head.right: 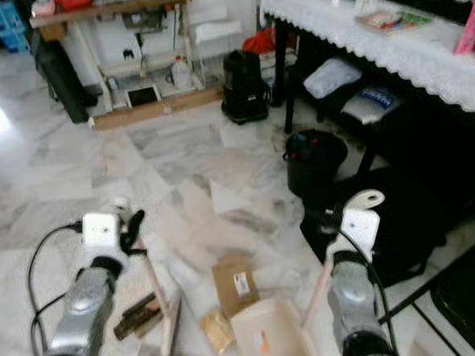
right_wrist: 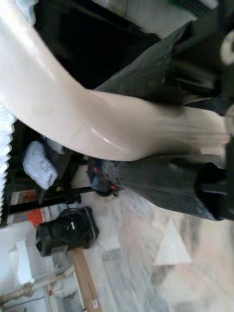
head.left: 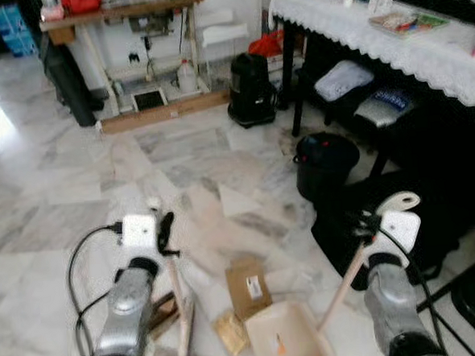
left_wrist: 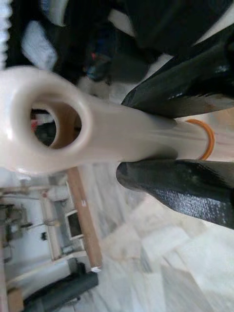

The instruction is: Sweep floor

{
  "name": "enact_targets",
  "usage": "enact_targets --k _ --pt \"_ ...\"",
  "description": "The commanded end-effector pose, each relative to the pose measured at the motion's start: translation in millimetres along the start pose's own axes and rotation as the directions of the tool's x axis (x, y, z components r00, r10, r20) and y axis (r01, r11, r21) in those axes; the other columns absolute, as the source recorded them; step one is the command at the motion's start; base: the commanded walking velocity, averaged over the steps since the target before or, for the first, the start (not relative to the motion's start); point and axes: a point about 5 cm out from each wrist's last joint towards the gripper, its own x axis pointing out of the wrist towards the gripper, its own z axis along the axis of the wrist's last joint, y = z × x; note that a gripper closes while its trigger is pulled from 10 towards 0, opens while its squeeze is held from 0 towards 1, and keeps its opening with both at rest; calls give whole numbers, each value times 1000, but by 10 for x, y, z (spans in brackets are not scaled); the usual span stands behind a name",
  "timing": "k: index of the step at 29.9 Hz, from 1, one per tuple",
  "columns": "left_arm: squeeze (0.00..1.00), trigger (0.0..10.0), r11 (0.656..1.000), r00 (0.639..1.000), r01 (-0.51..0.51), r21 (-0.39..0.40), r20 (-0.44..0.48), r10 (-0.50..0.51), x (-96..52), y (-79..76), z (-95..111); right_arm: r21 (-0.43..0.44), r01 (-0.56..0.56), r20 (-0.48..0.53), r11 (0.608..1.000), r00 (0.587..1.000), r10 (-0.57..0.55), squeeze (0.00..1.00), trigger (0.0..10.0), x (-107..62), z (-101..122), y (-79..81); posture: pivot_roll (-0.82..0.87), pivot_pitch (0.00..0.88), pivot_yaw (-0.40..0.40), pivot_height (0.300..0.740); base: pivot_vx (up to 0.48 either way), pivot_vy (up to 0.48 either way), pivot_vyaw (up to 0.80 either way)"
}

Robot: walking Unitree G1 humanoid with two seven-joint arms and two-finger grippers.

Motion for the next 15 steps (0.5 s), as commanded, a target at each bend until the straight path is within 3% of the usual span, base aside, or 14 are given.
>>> enact_targets --k 1,7,15 --pt "0 10000 1000 999 -31 3 36 30 -6 94 60 5 -44 59 999 997 43 0 10000 51 136 156 -13 0 -6 740 375 0 500" --pt "0 10000 1000 999 -31 1 40 31 -8 85 63 18 -31 54 999 998 30 0 10000 50 126 130 -13 0 -6 740 353 0 83" --pt "0 10000 1000 999 -27 -7 43 28 -11 83 64 13 -25 51 1000 998 24 0 10000 51 121 125 -13 0 -6 740 0 0 0"
